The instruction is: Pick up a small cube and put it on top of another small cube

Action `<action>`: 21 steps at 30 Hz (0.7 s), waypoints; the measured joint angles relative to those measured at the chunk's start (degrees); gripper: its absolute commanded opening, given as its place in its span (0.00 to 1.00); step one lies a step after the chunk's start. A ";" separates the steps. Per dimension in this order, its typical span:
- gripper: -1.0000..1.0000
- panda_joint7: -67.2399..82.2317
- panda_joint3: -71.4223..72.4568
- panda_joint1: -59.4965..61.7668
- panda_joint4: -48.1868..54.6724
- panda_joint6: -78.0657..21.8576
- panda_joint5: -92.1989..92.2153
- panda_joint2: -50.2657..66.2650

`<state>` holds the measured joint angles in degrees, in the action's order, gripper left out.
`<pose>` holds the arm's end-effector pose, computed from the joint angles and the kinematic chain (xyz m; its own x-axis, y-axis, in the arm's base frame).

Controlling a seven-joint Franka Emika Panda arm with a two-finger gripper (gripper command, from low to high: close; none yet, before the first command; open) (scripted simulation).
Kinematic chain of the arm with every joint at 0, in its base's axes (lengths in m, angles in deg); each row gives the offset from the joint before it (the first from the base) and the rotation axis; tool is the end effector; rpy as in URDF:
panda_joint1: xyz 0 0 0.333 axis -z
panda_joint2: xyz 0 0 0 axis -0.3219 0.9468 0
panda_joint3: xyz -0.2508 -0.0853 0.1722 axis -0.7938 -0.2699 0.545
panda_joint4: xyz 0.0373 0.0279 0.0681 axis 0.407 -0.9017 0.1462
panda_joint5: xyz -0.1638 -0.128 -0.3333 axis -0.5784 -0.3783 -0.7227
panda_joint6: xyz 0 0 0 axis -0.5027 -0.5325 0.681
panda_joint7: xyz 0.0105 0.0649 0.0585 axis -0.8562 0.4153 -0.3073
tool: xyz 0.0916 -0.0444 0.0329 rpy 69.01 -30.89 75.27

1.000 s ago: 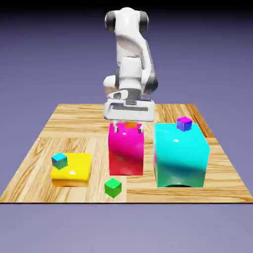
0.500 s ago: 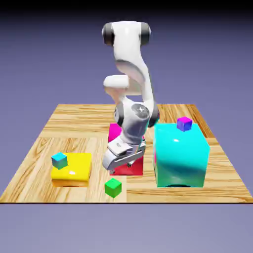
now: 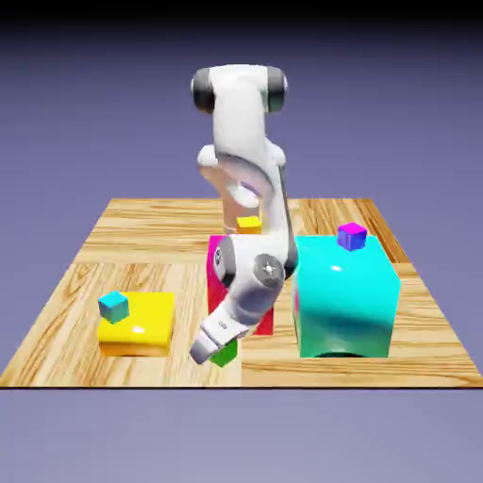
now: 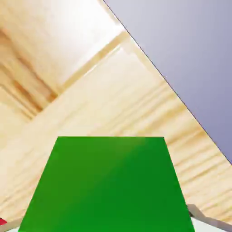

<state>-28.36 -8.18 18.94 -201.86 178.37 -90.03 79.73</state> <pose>0.5344 0.0000 0.1987 0.9480 -0.0437 -0.3154 0.0600 -0.9483 0.3117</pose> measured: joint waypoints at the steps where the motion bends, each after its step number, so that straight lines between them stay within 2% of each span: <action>1: 0.00 -0.71 -0.80 -1.14 0.16 -1.08 2.50 -1.08; 8: 0.00 -5.69 -6.40 -9.11 1.24 -8.60 19.93 -8.64; 18: 0.00 12.08 10.22 -30.43 4.96 -5.21 35.70 -22.11; 19: 0.00 12.68 12.28 -30.43 4.47 -5.89 35.13 -21.27; 21: 0.00 13.88 16.42 -21.73 3.50 -7.26 34.00 -19.55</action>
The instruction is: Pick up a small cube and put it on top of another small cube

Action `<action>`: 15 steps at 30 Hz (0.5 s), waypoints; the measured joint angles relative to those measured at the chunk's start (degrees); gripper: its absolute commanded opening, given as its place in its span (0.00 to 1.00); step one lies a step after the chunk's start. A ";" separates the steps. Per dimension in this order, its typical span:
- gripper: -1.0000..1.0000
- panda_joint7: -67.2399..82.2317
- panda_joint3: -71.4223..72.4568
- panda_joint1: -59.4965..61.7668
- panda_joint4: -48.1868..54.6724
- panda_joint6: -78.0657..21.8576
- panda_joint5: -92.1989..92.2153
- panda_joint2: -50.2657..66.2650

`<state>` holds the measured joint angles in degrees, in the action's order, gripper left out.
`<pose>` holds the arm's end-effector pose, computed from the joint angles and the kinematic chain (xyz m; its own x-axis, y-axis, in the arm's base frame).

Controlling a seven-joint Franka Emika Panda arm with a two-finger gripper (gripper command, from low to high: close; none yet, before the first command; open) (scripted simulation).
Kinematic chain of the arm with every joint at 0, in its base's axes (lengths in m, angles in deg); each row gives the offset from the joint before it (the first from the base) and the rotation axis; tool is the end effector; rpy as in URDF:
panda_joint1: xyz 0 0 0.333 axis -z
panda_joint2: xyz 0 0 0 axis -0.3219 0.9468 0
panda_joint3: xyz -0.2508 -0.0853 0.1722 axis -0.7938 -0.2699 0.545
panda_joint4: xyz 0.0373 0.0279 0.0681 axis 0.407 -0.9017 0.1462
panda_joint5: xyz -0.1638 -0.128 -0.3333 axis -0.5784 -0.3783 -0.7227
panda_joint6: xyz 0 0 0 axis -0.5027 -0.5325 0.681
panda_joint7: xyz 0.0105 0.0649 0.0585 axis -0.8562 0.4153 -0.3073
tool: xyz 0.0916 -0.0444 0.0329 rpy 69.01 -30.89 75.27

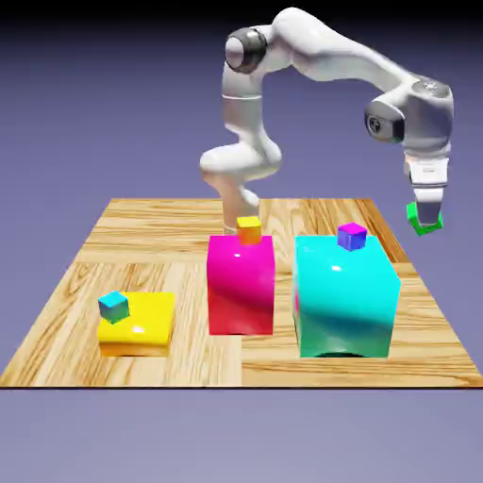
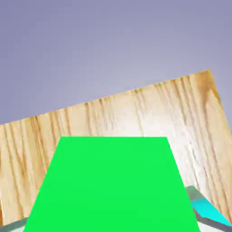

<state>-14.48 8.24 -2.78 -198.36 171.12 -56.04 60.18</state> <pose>0.4140 0.3594 0.4027 0.8413 0.5269 -0.1206 0.5017 -0.8443 -0.1885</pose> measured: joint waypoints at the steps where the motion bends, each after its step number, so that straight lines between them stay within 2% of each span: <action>1: 0.00 0.60 2.08 -1.93 -0.49 -0.68 -0.57 0.81; 15: 0.00 8.98 31.15 13.33 -7.29 -10.23 -8.49 12.67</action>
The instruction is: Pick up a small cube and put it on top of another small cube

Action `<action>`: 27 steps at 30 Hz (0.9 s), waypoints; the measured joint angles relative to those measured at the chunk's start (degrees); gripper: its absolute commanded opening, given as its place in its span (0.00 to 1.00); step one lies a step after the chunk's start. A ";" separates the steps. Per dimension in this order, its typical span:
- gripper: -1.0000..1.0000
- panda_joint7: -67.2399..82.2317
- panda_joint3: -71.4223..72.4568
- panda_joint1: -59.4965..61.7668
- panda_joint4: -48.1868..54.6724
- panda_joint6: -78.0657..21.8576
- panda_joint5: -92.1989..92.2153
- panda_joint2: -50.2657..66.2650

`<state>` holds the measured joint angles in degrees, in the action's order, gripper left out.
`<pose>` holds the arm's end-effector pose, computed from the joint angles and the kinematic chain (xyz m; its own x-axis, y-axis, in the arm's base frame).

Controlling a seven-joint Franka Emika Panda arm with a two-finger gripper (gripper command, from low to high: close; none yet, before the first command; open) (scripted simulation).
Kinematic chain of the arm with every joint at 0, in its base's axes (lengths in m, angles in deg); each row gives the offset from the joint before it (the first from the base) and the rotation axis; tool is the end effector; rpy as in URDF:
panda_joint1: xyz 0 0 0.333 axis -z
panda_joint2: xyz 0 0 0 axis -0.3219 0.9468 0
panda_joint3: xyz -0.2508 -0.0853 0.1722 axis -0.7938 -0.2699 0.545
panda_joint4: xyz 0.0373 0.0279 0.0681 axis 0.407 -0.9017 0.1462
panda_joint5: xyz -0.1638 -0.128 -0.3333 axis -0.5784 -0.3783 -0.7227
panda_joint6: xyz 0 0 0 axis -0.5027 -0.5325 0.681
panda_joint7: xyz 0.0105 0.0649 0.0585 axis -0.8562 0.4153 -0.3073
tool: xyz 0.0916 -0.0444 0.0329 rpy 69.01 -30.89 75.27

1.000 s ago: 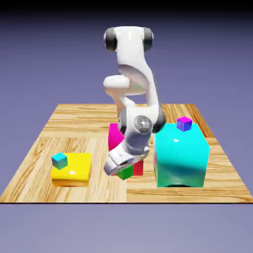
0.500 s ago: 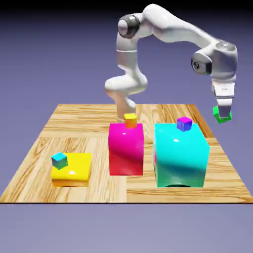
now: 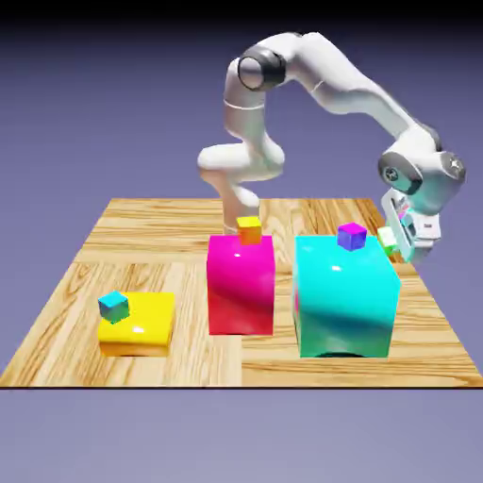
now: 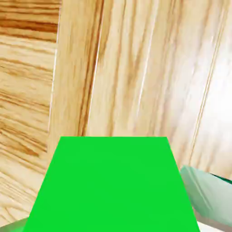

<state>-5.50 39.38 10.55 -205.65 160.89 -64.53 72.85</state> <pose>0.2541 0.4153 0.2765 0.3108 0.8234 -0.4748 0.8218 -0.4838 -0.3010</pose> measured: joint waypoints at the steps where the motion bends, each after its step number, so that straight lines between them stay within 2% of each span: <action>1: 0.00 0.60 2.08 1.01 -0.49 -0.68 -0.57 0.85; 27: 0.00 2.06 56.06 52.32 -21.01 -29.53 -32.68 42.54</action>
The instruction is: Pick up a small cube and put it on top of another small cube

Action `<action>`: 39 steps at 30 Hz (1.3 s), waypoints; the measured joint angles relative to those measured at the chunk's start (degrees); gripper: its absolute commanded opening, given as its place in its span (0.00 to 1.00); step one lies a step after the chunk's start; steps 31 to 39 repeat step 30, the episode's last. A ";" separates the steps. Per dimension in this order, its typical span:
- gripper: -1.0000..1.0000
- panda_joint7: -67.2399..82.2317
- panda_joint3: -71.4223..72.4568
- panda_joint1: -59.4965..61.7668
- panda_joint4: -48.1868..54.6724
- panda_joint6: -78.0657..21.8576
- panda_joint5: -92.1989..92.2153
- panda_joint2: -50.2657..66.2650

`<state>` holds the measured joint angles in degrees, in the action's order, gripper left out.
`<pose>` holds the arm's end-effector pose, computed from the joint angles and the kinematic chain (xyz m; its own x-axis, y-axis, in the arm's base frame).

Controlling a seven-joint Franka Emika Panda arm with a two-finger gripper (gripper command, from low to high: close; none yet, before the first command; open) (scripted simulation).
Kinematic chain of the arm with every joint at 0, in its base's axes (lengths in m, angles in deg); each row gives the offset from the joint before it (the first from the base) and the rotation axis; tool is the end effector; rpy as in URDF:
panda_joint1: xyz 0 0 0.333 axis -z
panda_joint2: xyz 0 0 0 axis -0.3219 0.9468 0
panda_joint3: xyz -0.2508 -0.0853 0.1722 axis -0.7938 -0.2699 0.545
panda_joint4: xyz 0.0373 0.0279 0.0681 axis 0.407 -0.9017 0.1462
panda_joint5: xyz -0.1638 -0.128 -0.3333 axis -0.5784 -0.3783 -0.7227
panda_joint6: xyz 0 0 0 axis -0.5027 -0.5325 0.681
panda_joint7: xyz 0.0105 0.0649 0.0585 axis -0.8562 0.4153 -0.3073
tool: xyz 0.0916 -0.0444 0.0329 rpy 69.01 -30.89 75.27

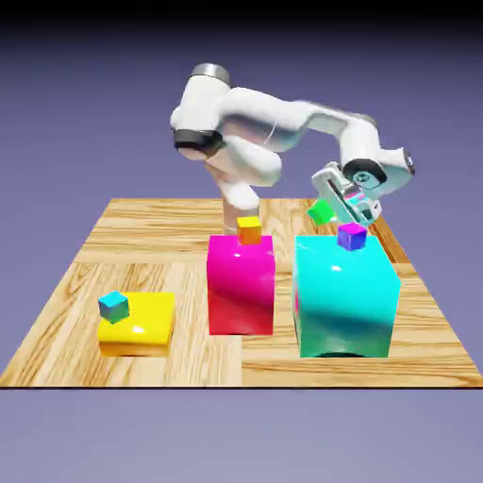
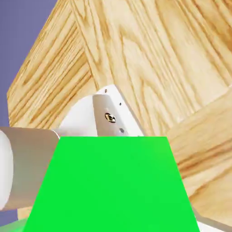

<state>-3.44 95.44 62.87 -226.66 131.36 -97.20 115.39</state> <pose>0.1667 0.2711 0.3169 -0.4198 0.7984 -0.4316 0.8244 0.1364 -0.5494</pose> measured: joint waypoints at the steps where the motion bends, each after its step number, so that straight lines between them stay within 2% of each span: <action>1: 0.00 0.00 2.08 2.08 -0.82 -1.15 -1.31 1.68; 17: 0.00 -0.01 35.30 35.30 -13.97 -19.63 -22.20 28.63; 20: 0.00 1.74 41.53 40.77 -15.80 -20.31 -28.16 33.33; 22: 0.00 1.82 41.74 40.95 -15.86 -20.29 -28.39 33.49; 27: 0.00 5.56 31.38 47.14 -23.62 -19.53 -39.89 41.63; 28: 1.00 5.95 30.29 47.79 -24.44 -19.45 -41.10 42.48; 39: 1.00 5.98 30.28 47.79 -24.44 -19.40 -41.15 42.49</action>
